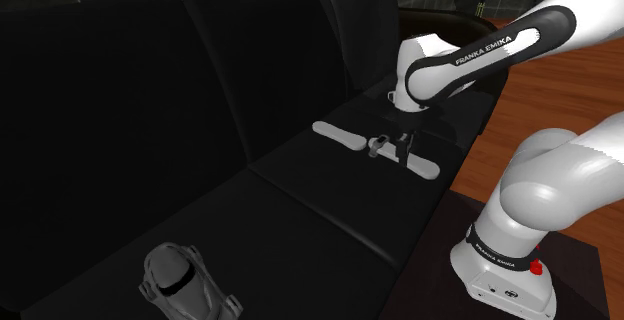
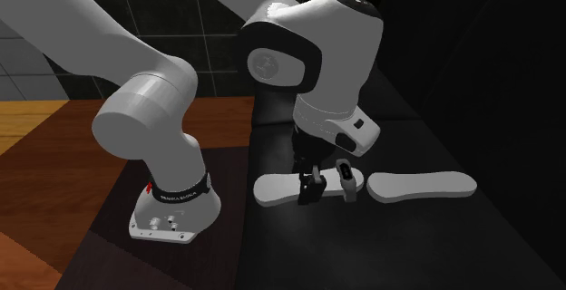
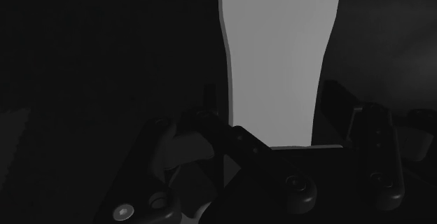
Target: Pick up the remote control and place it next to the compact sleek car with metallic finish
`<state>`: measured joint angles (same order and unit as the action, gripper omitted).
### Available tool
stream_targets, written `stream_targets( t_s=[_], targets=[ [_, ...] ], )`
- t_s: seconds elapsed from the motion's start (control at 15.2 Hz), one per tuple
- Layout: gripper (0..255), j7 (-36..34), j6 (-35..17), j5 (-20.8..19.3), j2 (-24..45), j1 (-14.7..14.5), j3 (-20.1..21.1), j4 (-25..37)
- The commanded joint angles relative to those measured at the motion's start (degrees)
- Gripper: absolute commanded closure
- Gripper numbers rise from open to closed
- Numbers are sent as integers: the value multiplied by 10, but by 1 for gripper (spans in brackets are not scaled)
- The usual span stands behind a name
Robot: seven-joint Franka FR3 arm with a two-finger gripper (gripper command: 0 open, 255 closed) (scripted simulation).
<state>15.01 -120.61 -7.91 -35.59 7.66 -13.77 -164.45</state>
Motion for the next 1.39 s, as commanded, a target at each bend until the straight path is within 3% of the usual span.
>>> stream_targets(
  t_s=[0.0, 1.32],
  targets=[
    [255, -1, 20, 2, -10, 0, 2, 10],
    [255, -19, 199, 28, -85, -11, 37, 113]
  ],
)
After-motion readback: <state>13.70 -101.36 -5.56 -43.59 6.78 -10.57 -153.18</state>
